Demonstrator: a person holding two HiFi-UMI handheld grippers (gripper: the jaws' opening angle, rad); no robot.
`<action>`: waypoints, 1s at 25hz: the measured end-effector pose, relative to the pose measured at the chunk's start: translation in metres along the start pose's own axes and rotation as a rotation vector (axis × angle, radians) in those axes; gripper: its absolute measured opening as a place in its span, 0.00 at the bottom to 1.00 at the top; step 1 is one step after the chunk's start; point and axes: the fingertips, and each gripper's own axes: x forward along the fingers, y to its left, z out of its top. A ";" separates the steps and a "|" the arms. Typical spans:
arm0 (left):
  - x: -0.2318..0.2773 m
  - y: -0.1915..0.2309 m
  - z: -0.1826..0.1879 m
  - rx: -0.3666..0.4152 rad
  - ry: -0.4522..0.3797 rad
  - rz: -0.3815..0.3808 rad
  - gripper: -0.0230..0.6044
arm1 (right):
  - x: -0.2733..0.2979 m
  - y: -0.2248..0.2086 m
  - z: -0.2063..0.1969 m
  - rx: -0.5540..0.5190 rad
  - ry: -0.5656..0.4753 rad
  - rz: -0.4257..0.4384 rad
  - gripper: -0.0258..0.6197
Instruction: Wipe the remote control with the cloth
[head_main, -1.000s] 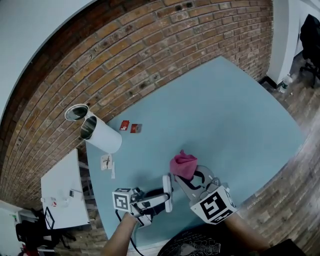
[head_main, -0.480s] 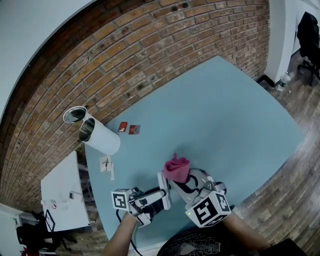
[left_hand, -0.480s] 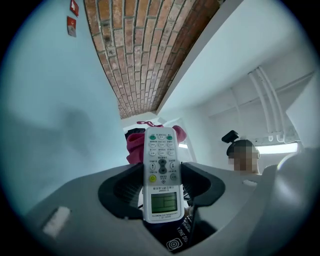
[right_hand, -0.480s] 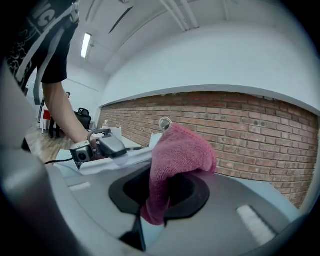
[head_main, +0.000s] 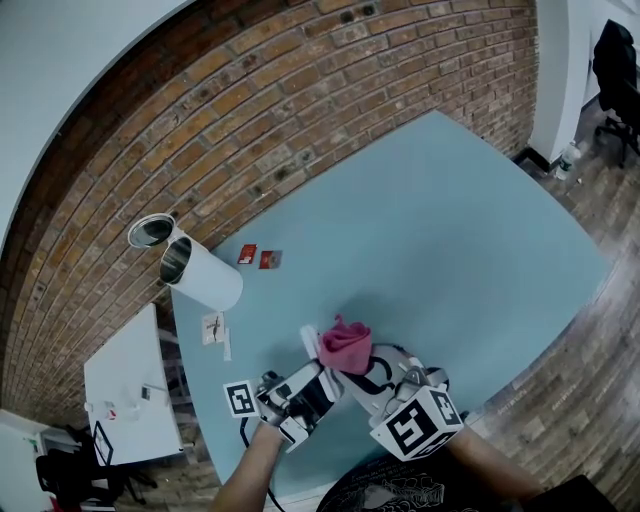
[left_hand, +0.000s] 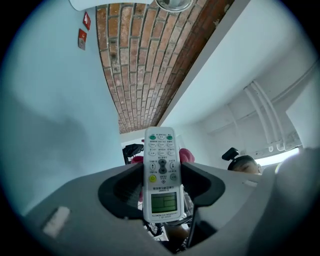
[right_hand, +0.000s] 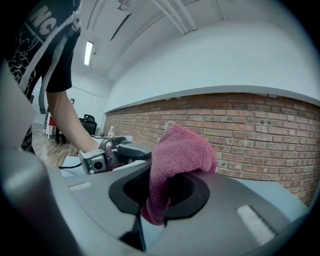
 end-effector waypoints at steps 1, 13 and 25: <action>0.000 -0.002 0.002 -0.002 -0.016 -0.009 0.42 | 0.000 0.001 0.001 0.003 -0.004 0.003 0.14; -0.002 -0.001 0.035 0.021 -0.181 0.023 0.42 | -0.003 0.006 0.005 0.039 -0.015 0.015 0.14; 0.001 -0.011 0.074 0.036 -0.387 0.062 0.42 | -0.003 0.010 0.011 0.077 -0.021 0.035 0.14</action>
